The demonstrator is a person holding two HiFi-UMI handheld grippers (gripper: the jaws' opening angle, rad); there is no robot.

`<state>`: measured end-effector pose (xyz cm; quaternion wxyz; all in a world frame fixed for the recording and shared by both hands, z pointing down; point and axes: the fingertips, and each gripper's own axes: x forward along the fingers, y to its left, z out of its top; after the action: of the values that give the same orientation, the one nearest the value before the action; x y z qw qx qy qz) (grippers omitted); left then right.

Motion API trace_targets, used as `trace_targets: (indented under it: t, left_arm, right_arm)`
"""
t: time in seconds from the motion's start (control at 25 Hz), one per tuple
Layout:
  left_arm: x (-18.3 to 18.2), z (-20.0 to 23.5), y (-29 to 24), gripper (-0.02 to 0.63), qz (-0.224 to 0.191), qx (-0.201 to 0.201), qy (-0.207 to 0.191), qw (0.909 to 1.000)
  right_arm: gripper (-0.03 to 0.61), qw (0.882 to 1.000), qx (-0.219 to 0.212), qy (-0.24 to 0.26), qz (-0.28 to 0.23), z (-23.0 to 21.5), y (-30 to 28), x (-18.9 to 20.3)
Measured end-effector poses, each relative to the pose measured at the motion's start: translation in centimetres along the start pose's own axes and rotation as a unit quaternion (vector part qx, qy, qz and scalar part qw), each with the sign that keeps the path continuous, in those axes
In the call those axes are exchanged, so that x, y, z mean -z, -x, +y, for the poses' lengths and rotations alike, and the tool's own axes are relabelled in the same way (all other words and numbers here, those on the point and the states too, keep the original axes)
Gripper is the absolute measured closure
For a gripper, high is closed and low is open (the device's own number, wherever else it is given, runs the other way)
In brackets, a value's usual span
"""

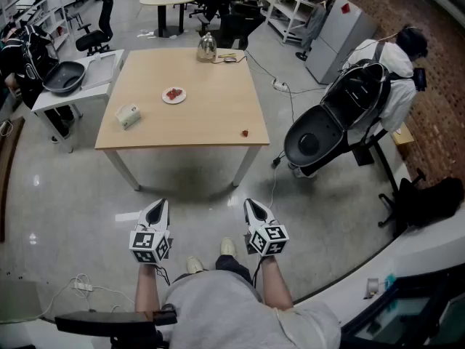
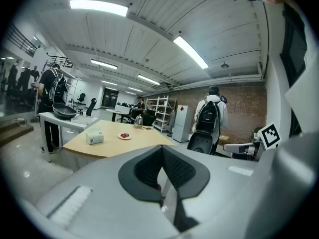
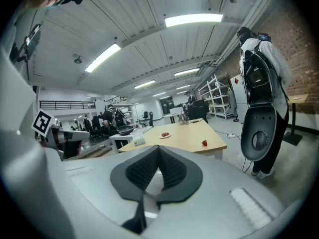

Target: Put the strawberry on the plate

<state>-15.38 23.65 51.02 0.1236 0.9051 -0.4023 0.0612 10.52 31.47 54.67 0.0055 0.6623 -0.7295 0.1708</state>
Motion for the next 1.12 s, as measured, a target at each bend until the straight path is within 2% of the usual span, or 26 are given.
trace_targets:
  t: [0.48, 0.76, 1.12]
  left_arm:
    - [-0.6, 2.1, -0.2, 0.594, -0.007, -0.001, 0.003, 1.0]
    - [-0.3, 2.8, -0.7, 0.594, -0.003, 0.007, 0.011, 0.9999]
    - [-0.1, 3.3, -5.3, 0.594, 0.011, 0.017, 0.012, 0.9997]
  right_arm:
    - [0.573, 1.0, 0.008, -0.012, -0.014, 0.5, -1.4, -0.5]
    - [0.572, 1.0, 0.023, -0.005, -0.002, 0.4, -1.9, -0.1]
    - [0.572, 0.999, 0.045, -0.003, 0.015, -2.8, -4.3, -0.3]
